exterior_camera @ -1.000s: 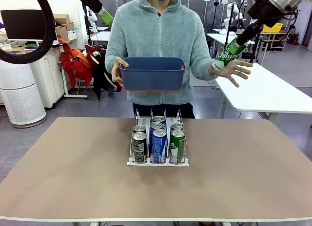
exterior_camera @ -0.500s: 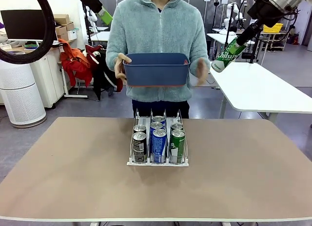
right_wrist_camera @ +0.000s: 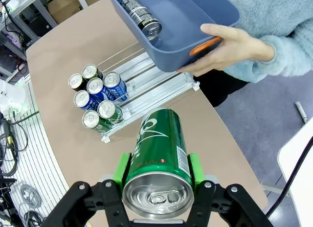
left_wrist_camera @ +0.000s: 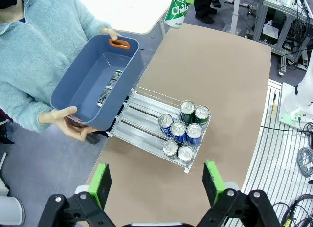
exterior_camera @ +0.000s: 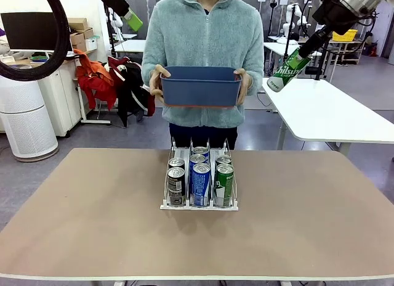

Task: Fill the beverage cans into the dispenser.
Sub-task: Place the picked Sprite in the line of the Automatic Can Dispenser with the same cans.

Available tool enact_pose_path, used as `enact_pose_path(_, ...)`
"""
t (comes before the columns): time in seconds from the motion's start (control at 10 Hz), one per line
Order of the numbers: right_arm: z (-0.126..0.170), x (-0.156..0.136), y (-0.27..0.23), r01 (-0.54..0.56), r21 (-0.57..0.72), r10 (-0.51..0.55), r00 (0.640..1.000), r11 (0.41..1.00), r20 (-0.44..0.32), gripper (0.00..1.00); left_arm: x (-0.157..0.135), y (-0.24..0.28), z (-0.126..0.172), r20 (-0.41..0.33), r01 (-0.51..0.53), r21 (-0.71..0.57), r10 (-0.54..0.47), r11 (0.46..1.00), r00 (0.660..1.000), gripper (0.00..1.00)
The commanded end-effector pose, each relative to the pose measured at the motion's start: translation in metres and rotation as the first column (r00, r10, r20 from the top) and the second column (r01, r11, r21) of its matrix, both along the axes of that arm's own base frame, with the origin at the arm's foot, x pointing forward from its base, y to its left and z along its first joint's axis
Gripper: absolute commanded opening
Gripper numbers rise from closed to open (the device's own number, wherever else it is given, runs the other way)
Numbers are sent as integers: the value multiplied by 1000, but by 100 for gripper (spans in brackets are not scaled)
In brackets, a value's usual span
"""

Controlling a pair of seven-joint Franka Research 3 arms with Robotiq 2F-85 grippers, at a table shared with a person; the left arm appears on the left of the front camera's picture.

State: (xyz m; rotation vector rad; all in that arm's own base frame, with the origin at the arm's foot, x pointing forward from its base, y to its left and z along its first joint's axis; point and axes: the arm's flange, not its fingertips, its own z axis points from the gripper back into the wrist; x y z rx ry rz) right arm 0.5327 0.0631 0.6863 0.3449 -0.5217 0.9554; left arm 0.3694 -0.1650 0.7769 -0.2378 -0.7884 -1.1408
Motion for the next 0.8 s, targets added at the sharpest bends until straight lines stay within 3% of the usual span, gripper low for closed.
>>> enact_pose_path(0.0, -2, -30, 10, 78, 1, -78, 997, 997, 4, 58, 1, 2, -2, 3, 14, -20, -14, 1000, 1000, 100)
enact_pose_path(0.3, -7, -89, 12, 217, 12, -217, 976, 976, 27, 58, 1, 2, -2, 3, 14, -20, -14, 1000, 1000, 100)
enact_pose_path(0.5, -9, -121, 6, 290, 12, -290, 957, 957, 1, 58, 1, 2, -2, 3, 14, -20, -14, 1000, 1000, 100)
enact_pose_path(0.7, -33, -152, 12, 242, 16, -241, 969, 970, -49, 58, 1, 2, -2, 3, 14, -20, -14, 1000, 1000, 100)
